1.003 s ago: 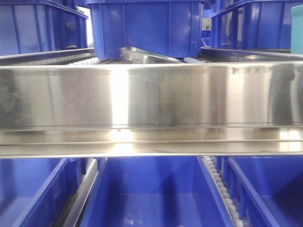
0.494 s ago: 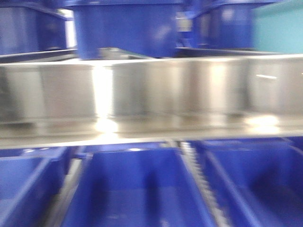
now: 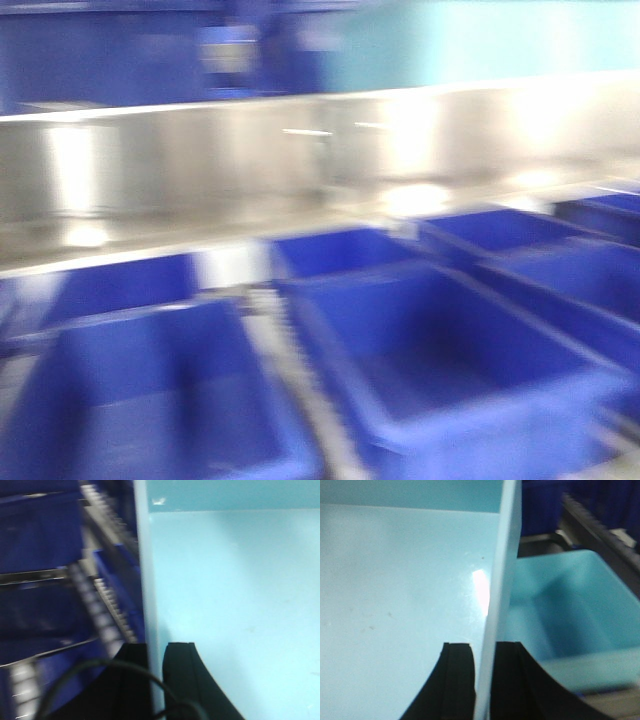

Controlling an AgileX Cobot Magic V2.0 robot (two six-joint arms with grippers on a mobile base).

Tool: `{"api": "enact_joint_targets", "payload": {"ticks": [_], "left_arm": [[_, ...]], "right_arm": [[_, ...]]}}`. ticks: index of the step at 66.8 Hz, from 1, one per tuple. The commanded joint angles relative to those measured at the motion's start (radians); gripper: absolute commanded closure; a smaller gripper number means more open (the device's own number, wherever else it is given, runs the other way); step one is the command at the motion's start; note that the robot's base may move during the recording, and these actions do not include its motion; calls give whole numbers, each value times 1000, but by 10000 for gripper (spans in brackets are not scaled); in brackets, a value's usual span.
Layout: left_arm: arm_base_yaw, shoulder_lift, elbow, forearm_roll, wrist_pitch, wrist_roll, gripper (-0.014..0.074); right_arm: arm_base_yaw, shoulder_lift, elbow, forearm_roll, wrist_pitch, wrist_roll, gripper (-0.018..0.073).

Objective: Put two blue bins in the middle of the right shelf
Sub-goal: 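Hold the light blue bin in both grippers while driving to another shelf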

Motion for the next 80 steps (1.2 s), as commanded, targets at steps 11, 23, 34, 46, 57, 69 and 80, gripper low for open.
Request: {"api": "enact_joint_targets", "payload": {"ticks": [11,23,34,46,57,69,80], "left_arm": [[-7,-12,-11,-31,-35,2,707],[-7,-12,-11,-31,-40,2,707],[-7,-10,-11,-31,-59,2,707],[-7,-10,-11,-31,-59,2,707],[-7,-10,-11,-31,-59,2,707],[-7,-10,-11,-31,-60,2,707],[-7,-10,-11,-31,-61,2,707]], "right_arm": [[2,-18,-14,31,-75,-18,712],[2,-20,-14,38,-75,-18,712],[2,-20,-14,38,-84,-18,712],[2,-20,-14,38,-90,-18,712],[2,-20,-14,38,-90,-18,712],[2,-20,-14,38,-90,-18,712],[2,-20,-14,38,-90,-18,712]]}}
